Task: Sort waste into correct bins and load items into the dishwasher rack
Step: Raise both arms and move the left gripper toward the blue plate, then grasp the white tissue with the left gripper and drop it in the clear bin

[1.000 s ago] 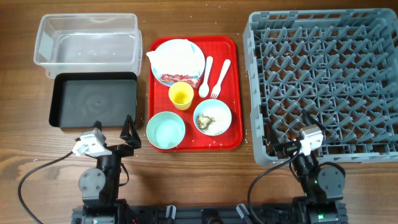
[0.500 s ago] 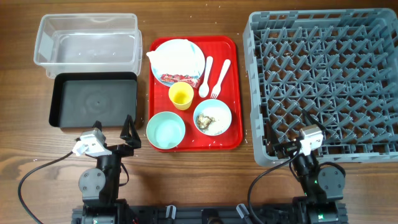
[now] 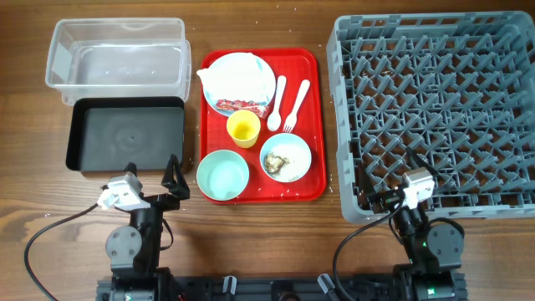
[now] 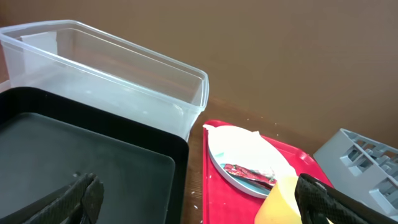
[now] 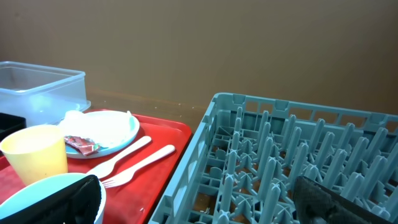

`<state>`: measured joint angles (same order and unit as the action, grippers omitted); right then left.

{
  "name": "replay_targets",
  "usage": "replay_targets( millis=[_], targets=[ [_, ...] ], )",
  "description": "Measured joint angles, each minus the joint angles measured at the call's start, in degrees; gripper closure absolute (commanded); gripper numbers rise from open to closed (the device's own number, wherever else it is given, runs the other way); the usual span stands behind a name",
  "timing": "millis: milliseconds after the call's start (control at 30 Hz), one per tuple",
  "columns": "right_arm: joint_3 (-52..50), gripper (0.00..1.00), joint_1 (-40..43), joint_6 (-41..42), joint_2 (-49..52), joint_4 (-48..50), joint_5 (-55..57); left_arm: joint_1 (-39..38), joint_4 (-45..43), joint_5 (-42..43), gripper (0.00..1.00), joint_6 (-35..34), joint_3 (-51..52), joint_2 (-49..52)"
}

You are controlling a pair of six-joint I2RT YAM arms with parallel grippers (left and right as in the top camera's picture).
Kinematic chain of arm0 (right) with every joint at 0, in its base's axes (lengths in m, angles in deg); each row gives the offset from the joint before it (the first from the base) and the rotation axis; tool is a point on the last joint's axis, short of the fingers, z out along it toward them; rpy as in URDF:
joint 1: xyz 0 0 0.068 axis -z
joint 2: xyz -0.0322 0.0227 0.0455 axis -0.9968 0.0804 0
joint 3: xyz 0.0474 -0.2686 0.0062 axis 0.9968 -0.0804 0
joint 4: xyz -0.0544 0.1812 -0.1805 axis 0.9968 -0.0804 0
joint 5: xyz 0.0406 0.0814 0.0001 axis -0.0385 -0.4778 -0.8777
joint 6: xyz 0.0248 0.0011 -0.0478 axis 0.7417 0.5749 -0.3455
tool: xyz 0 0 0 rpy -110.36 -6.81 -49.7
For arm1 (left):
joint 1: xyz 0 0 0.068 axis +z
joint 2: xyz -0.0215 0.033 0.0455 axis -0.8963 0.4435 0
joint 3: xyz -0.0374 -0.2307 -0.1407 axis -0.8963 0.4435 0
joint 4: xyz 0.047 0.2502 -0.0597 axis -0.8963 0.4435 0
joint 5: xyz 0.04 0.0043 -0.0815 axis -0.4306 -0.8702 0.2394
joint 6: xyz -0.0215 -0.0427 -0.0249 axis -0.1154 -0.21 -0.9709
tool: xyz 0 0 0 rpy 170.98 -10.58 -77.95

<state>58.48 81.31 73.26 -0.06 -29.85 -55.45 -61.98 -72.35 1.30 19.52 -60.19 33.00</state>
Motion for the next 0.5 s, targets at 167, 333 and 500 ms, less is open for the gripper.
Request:
replay_targets(
  millis=[167,333,500],
  targets=[
    [3.3,0.0,0.0,1.0,1.5,2.4,-2.0,0.0,-4.1,6.6,0.0,2.6,-1.8,1.0],
    [23.3,0.0,0.0,0.6,17.1,-7.0,-2.6,0.0,8.6,8.4,0.0,8.9,-28.0,22.6],
    [47.9,0.0,0.1,0.4,40.6,-27.2,-2.6,-2.3,31.7,8.4,0.0,12.2,-62.8,57.9]
  ],
)
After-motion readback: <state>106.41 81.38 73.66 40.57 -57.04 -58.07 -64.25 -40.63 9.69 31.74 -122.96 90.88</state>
